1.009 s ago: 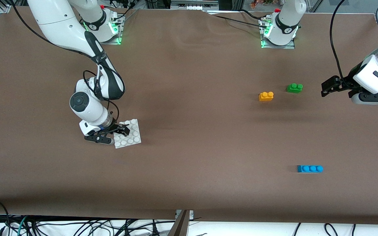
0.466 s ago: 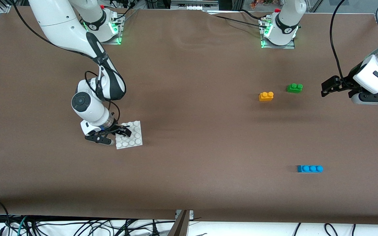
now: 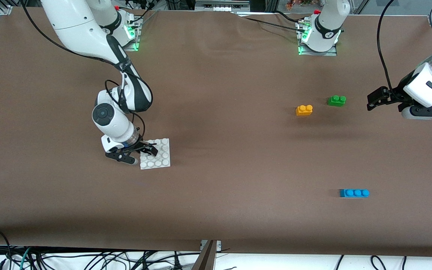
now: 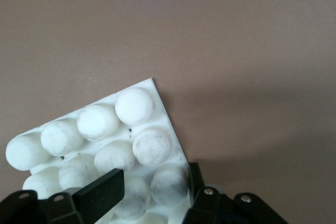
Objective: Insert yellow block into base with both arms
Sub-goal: 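Slide the white base plate with the right gripper toward the table middle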
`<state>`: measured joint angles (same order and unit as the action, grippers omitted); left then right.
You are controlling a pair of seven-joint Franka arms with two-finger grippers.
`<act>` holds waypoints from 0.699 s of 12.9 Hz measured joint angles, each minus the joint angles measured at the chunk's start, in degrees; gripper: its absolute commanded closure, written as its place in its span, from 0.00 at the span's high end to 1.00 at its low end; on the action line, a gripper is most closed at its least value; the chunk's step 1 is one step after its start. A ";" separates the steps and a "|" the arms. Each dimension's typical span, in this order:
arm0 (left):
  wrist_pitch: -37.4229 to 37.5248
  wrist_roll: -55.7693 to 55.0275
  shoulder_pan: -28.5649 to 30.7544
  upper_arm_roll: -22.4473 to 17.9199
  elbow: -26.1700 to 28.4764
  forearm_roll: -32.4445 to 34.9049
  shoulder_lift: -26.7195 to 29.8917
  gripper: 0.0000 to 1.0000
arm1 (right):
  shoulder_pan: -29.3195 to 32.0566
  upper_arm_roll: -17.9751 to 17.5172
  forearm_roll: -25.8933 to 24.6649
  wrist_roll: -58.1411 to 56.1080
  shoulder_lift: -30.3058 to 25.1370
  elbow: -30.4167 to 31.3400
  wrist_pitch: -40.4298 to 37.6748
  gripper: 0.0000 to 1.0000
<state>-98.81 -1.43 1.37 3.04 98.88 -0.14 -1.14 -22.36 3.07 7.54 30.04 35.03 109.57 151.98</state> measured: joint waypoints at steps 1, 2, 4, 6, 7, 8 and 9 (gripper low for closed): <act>0.00 0.00 0.00 0.00 0.00 0.00 0.00 1.00 | -0.43 0.00 0.00 0.99 0.11 -0.14 0.03 0.57; 0.00 0.00 0.00 0.00 0.00 0.00 0.00 1.00 | -0.99 0.00 0.00 1.78 0.28 -0.37 0.11 0.57; 0.01 0.00 0.00 0.00 0.00 0.00 0.00 1.00 | -2.34 0.00 0.00 3.34 1.00 -1.43 0.15 0.57; 0.01 0.00 0.00 0.00 0.00 0.00 0.00 1.00 | -3.94 0.00 0.00 5.16 1.88 -2.89 0.15 0.57; 0.01 0.00 0.00 0.00 0.00 0.00 0.00 1.00 | -4.89 0.01 0.00 6.38 2.38 -3.73 0.16 0.57; 0.01 0.00 0.00 0.00 0.00 0.00 0.00 1.00 | -5.93 0.00 0.00 7.85 3.01 -4.80 0.18 0.57; 0.01 0.00 0.00 0.00 0.00 0.00 0.00 1.00 | -7.03 -0.02 0.00 9.37 3.78 -6.03 0.19 0.57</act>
<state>-98.80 -1.42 1.37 3.04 98.88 -0.14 -1.14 -29.39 3.05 7.54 39.41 38.80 103.54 152.17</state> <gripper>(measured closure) 0.000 0.432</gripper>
